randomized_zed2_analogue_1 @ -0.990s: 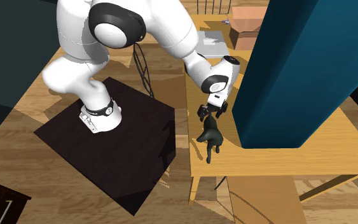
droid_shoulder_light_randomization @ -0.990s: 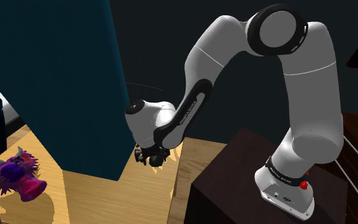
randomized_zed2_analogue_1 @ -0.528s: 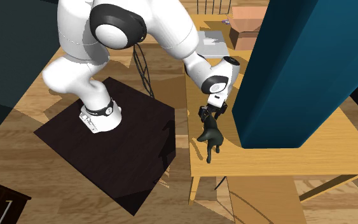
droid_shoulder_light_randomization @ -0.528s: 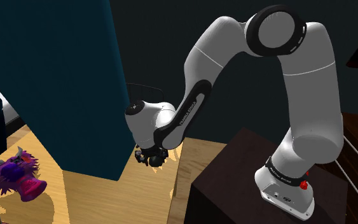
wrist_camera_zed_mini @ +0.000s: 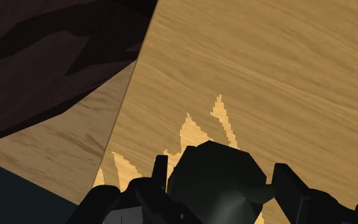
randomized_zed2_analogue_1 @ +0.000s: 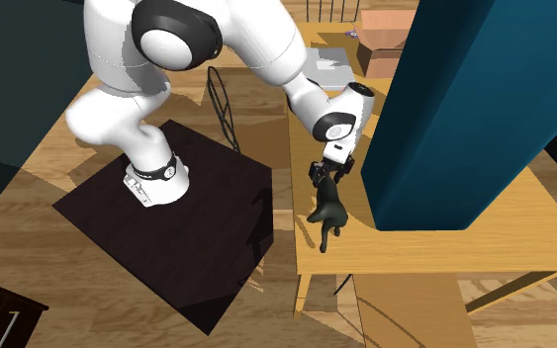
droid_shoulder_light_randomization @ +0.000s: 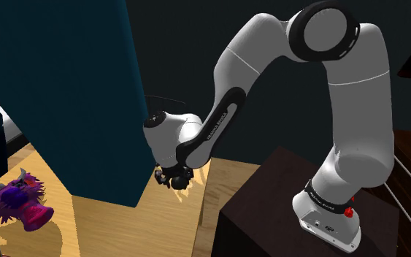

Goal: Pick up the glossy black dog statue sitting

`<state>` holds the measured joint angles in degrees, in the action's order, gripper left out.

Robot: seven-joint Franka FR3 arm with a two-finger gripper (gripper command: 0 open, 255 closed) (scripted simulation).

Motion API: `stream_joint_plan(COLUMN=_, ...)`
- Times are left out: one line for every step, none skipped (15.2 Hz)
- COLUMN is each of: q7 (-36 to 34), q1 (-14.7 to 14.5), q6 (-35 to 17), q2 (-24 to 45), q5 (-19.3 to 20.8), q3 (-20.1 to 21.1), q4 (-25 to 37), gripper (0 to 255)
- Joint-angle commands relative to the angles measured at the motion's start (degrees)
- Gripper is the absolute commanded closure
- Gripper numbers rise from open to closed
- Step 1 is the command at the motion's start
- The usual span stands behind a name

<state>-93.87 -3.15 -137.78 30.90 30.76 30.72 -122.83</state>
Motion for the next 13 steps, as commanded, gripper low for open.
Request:
stream_joint_plan(q7=0.7, q1=0.6, q6=1.0, q2=-1.3, q5=-1.1, q3=0.9, q4=-0.2, gripper=255)
stream_joint_plan(q7=1.1, q1=0.9, q6=1.5, q2=-2.0, q5=-1.6, q3=1.3, q4=-0.3, gripper=255)
stream_joint_plan(q7=1.5, q1=1.2, q6=1.9, q2=-2.7, q5=-2.2, q3=1.7, q4=-0.4, gripper=255)
stream_joint_plan(q7=1.9, q1=1.5, q6=2.4, q2=-3.4, q5=-2.8, q3=2.1, q4=-0.5, gripper=255)
stream_joint_plan(q7=2.3, q1=1.8, q6=2.9, q2=-4.0, q5=-3.3, q3=2.5, q4=-0.6, gripper=255)
stream_joint_plan(q7=2.7, q1=2.1, q6=3.4, q2=-4.7, q5=-3.9, q3=2.9, q4=-0.7, gripper=255)
stream_joint_plan(q7=3.1, q1=2.4, q6=3.8, q2=-5.4, q5=-4.5, q3=3.3, q4=-0.8, gripper=255)
stream_joint_plan(q7=3.5, q1=2.7, q6=4.3, q2=-6.1, q5=-5.1, q3=3.7, q4=-0.8, gripper=255)
stream_joint_plan(q7=3.9, q1=3.0, q6=4.8, q2=-6.7, q5=-5.6, q3=4.1, q4=-0.9, gripper=255)
stream_joint_plan(q7=4.3, q1=3.3, q6=5.3, q2=-7.4, q5=-6.2, q3=4.5, q4=-0.9, gripper=255)
stream_joint_plan(q7=4.7, q1=3.6, q6=5.9, q2=-8.1, q5=-6.8, q3=4.9, q4=-0.9, gripper=255)
stream_joint_plan(q7=4.8, q1=3.6, q6=5.9, q2=-8.2, q5=-6.9, q3=4.9, q4=-0.9, gripper=255)
stream_joint_plan(q7=4.8, q1=3.6, q6=5.9, q2=-8.2, q5=-6.9, q3=4.9, q4=-0.9, gripper=255)
